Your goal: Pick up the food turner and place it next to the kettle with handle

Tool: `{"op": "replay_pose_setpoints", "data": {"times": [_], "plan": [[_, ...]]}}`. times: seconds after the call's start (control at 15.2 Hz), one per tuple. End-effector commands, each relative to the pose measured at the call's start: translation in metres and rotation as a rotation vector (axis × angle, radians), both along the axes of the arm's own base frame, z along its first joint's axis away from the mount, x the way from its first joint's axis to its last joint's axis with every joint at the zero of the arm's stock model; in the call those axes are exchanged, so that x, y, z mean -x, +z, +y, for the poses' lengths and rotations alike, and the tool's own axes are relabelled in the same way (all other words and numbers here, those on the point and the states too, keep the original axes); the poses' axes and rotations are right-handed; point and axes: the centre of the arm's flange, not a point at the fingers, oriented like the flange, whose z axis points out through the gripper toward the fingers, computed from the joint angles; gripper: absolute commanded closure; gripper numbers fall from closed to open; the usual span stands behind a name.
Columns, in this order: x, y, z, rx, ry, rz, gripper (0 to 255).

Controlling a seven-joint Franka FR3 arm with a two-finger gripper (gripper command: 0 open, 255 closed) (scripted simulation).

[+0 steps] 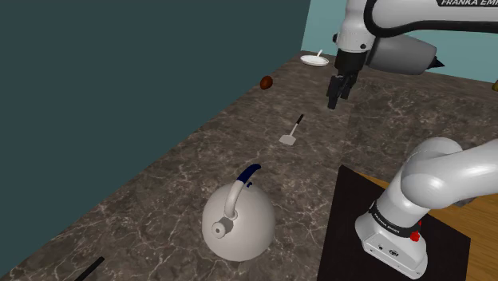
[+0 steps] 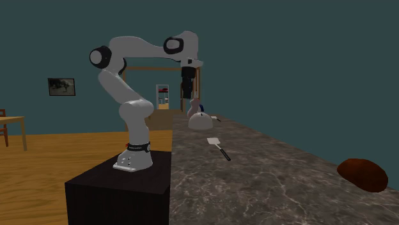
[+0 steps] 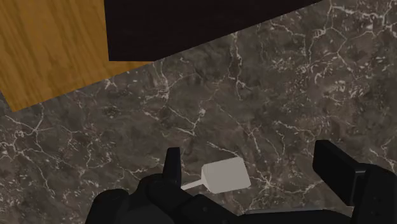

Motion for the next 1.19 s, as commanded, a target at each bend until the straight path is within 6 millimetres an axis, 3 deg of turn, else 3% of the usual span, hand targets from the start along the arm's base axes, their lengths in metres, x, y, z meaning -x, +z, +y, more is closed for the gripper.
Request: {"op": "replay_pose_setpoints", "data": {"times": [0.0,0.53,1.12], "plan": [[0.0,0.0,0.0,0.0,0.0,0.0,0],[-0.072,-0.071,-0.006,0.012,-0.483,-0.052,0],[-0.144,-0.146,-0.053,0.025,-1.027,-0.11,0]]}}
